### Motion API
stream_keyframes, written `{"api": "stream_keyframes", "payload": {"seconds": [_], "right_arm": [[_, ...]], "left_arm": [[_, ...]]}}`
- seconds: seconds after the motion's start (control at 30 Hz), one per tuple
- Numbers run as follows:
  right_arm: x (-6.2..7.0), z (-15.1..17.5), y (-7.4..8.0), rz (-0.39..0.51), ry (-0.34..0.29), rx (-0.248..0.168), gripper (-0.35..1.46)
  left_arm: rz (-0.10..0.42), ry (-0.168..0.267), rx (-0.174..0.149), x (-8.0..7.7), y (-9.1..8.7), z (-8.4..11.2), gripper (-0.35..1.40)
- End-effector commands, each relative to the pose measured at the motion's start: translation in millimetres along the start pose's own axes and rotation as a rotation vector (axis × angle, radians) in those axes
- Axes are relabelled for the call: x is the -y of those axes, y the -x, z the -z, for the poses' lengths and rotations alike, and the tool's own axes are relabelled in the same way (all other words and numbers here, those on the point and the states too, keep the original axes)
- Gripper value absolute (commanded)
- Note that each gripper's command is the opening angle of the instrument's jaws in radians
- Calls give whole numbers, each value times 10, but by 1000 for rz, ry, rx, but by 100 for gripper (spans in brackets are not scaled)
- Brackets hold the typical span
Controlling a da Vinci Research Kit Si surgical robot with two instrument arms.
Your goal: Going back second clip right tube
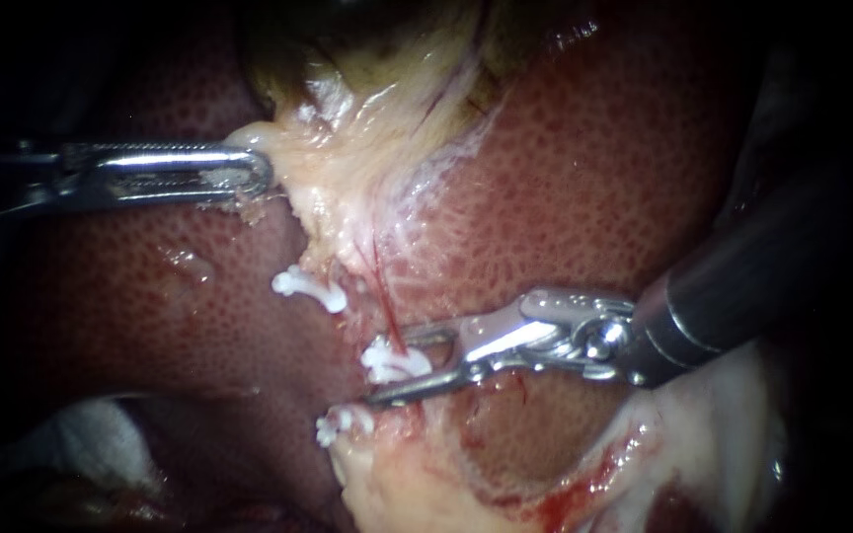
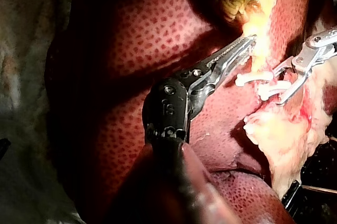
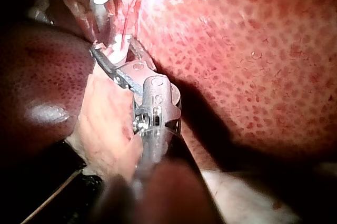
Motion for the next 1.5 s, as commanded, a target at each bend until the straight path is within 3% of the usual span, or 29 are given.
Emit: {"api": "stream_keyframes", "payload": {"seconds": [0.03,0.37,0.57,0.77,1.13,1.5], "right_arm": [[1,7,-1,9,-1,0,49],[16,82,-21,53,-7,1,49],[20,94,-29,53,-1,-2,49],[19,72,-22,60,-10,-7,49],[16,-12,-10,87,-49,5,48],[8,-30,-15,81,-57,-15,48]], "left_arm": [[-1,-1,0,0,0,0,-35],[-2,0,0,2,2,0,-35],[-2,0,0,2,2,0,-35],[-2,0,0,2,3,0,-35],[-2,-1,0,2,3,-1,-35],[-2,-2,-1,2,3,-3,-35]]}}
